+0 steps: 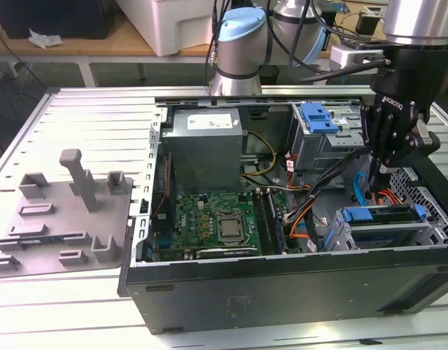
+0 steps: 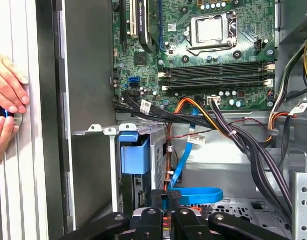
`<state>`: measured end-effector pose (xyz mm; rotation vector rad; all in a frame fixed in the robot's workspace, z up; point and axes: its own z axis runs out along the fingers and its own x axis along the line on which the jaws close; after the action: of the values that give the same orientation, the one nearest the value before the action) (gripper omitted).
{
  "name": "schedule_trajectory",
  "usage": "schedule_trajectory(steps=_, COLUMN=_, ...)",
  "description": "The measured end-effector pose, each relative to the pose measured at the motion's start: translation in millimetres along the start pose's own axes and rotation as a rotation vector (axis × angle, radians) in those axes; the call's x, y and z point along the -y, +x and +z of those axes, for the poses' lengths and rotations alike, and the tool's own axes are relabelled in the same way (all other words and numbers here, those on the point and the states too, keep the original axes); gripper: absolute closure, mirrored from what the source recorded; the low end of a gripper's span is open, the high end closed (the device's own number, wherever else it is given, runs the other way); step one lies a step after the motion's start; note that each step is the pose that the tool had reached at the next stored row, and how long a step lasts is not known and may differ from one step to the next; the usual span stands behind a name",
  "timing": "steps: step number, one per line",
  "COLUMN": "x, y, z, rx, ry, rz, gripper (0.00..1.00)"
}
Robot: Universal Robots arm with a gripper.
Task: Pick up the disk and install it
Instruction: 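Insert the second disk wire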
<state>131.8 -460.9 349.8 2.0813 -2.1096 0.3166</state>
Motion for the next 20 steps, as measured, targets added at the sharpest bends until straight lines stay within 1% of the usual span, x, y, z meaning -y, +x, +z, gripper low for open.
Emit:
schedule_trajectory(steps=3, x=0.3, y=2.3, z=0.7, rx=0.0, ry=-0.0007, rz=0.0, gripper=0.84)
schedule_trajectory(steps=6, x=1.3, y=3.5, z=0.9, rx=-0.0009, ry=-0.0097, rz=-0.002, gripper=0.84)
schedule_trajectory(steps=10, x=2.3, y=4.2, z=-1.3, rx=-0.0043, ry=-0.0204, rz=-0.006, gripper=0.84)
schedule_trajectory(steps=12, x=4.8, y=4.3, z=-2.0, rx=-0.0069, ry=-0.0301, rz=-0.013, gripper=0.84)
schedule_trajectory(steps=14, x=9.1, y=4.3, z=-1.8, rx=-0.0069, ry=-0.0371, rz=-0.018, gripper=0.84)
schedule_trajectory(steps=16, x=14.8, y=4.2, z=-1.6, rx=-0.0069, ry=-0.0462, rz=-0.022, gripper=0.84)
schedule_trajectory(steps=18, x=21.0, y=4.2, z=-1.3, rx=-0.0069, ry=-0.0609, rz=-0.028, gripper=0.84)
schedule_trajectory(steps=20, x=21.1, y=4.6, z=-1.2, rx=-0.0068, ry=-0.0627, rz=-0.029, gripper=0.84)
